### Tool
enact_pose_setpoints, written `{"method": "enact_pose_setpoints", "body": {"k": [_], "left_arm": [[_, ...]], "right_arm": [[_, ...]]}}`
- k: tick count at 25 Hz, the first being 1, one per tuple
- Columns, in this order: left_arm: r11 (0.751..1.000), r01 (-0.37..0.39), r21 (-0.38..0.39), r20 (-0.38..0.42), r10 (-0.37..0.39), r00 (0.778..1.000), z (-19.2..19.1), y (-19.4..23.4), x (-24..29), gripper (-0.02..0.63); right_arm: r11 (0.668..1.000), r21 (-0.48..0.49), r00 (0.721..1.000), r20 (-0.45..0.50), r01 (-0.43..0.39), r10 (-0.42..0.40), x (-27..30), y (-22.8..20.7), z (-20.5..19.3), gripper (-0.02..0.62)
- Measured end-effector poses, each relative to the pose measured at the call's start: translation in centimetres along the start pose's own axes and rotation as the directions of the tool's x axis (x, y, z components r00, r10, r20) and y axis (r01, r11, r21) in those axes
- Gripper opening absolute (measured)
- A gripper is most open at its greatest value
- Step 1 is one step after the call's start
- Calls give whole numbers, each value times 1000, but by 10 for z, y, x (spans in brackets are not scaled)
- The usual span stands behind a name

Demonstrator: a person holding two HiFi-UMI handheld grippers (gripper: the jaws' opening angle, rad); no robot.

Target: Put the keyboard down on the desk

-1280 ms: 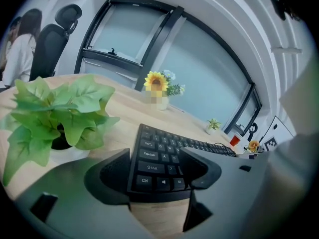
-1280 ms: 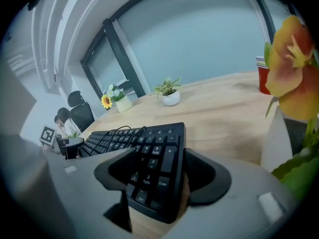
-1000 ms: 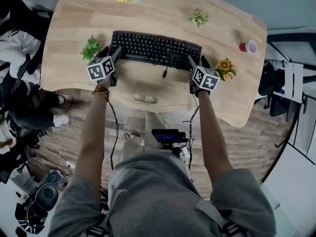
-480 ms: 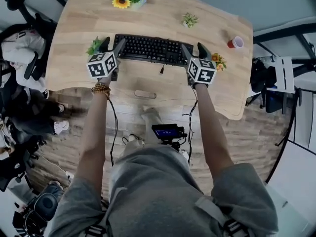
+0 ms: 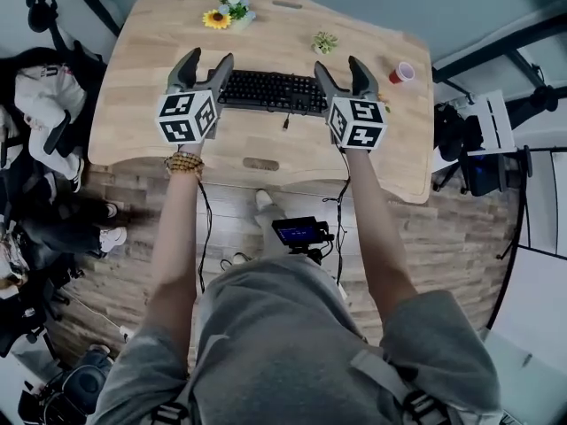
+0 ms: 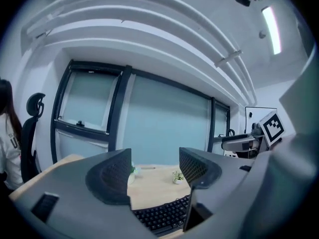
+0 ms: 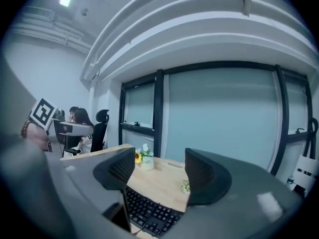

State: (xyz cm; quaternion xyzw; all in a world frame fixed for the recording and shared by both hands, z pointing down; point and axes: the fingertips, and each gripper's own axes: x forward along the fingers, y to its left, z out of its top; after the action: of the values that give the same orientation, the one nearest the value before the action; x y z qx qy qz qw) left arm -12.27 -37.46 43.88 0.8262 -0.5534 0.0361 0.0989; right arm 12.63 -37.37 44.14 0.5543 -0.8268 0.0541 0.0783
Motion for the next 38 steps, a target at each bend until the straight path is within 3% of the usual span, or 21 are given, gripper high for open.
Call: {"method": "enact_pose_setpoints", "body": {"k": [4,11,17,21,27,33,38], "left_arm": [[997,20,77,56,-24,998,32,-26,-25,295],[990,30,140,158,-52,986,77,-56,-82,295],[979,19,203,253,-71,965,103,-88,-137,293],[981,18,194,289,-75,955,88,-105,-178,277],[983,24,181,265,-73,961,42,-122,-238,204],[987,-20,157,254,-21,967,5,-131,-293,102],[989,-20,150,223,-14,975,-21,-142,-326,69]], "right_arm": [[1000,-31,996,85,-1,4,-29,21,39,322],[996,-90,977,213,-8,27,-86,67,95,322],[991,-131,959,276,-26,61,-140,109,118,322],[989,-139,962,259,-56,91,-172,137,99,305],[990,-116,973,209,-78,101,-218,185,48,259],[993,-77,980,170,-90,102,-269,226,7,232],[997,-40,988,139,-69,74,-303,241,-25,191]]}}
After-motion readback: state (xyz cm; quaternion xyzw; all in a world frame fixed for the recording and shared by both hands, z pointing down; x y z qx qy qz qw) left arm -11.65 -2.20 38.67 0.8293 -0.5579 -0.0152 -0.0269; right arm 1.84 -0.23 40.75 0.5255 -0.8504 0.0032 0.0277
